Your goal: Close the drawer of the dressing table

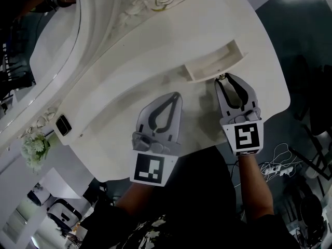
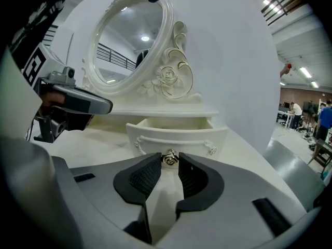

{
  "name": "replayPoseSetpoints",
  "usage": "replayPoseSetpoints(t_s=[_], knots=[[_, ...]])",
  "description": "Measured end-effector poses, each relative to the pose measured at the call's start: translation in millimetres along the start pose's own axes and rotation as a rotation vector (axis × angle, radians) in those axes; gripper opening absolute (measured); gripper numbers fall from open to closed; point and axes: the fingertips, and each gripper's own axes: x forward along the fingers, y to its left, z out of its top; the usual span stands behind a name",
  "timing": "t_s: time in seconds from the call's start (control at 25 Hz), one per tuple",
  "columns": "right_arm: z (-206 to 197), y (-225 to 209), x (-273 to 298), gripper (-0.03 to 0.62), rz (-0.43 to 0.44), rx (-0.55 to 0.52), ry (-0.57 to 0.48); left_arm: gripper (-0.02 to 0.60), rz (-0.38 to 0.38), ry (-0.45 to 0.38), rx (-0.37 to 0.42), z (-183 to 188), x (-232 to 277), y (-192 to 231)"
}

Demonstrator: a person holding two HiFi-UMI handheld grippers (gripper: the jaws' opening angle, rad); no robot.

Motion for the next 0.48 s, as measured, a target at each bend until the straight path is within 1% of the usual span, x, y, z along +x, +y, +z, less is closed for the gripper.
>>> replayPoseSetpoints(t_s=[0.32, 0.48], knots=[[9, 2, 1, 0.094, -0.003, 0.002, 0.021, 0.002, -0.009, 0.000, 0.001, -2, 4, 6], [17, 2, 8, 0.094, -0.005, -0.004, 0.003, 0.002, -0.012, 0.000, -0.001, -1, 3, 9]])
